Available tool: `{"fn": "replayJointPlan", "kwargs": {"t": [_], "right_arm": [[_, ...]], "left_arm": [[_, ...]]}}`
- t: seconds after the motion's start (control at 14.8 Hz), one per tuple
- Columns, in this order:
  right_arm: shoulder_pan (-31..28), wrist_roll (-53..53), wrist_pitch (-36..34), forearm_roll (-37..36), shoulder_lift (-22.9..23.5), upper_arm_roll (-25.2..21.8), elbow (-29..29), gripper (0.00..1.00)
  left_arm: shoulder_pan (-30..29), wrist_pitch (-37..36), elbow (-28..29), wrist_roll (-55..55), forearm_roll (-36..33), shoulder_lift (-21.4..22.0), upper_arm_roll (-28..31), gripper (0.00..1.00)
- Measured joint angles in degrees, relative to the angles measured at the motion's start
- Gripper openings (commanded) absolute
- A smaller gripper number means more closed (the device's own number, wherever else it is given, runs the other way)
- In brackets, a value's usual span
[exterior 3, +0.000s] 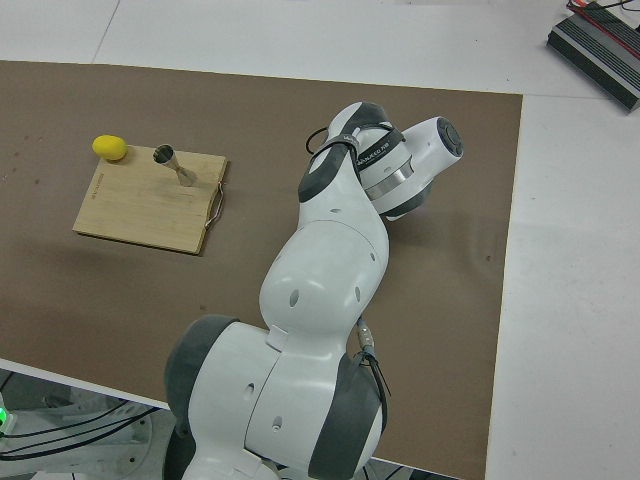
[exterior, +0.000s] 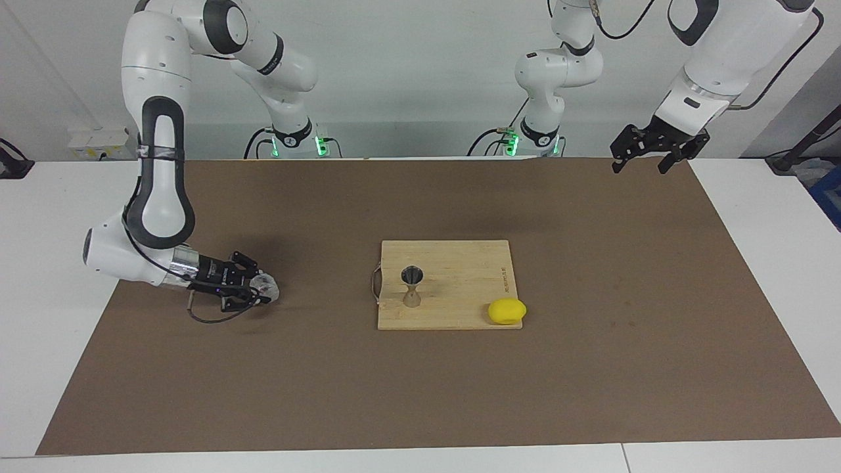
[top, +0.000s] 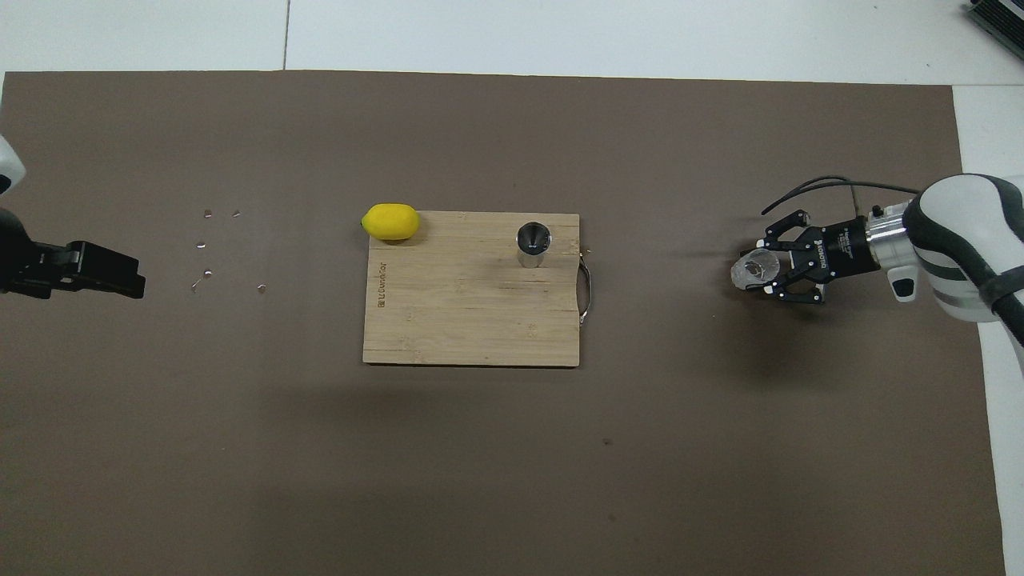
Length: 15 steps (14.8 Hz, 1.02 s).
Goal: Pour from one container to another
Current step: 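Lower the glass cup onto the table and open the right gripper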
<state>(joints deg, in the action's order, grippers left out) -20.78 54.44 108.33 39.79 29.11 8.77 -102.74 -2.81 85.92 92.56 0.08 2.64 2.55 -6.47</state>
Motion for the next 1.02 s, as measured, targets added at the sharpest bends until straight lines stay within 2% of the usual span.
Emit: {"fn": "replayJointPlan", "kwargs": {"t": [0.07,0.14,0.41,0.61,1.02], "right_arm": [[-0.13,-0.03,0.04,0.0,-0.11,0.0,-0.4,0.87],[-0.19,-0.04,0.2,0.0,-0.26,-0.01,-0.82,1.0],[-0.2,-0.19,0.96,0.0,-0.96,-0.05,-1.79,1.0],[-0.39,-0.72,0.97,-0.8,-3.19,-0.13,-2.69,1.0],[-0.17,-4.97,0.96,-12.58,-11.15,0.18,-3.76,1.0]], "left_arm": [[0.0,0.0,0.0,0.0,0.0,0.0,0.0,1.0],[0.0,0.0,0.0,0.0,0.0,0.0,0.0,1.0],[0.0,0.0,0.0,0.0,0.0,0.0,0.0,1.0],[0.0,0.0,0.0,0.0,0.0,0.0,0.0,1.0],[0.0,0.0,0.0,0.0,0.0,0.0,0.0,1.0]]}}
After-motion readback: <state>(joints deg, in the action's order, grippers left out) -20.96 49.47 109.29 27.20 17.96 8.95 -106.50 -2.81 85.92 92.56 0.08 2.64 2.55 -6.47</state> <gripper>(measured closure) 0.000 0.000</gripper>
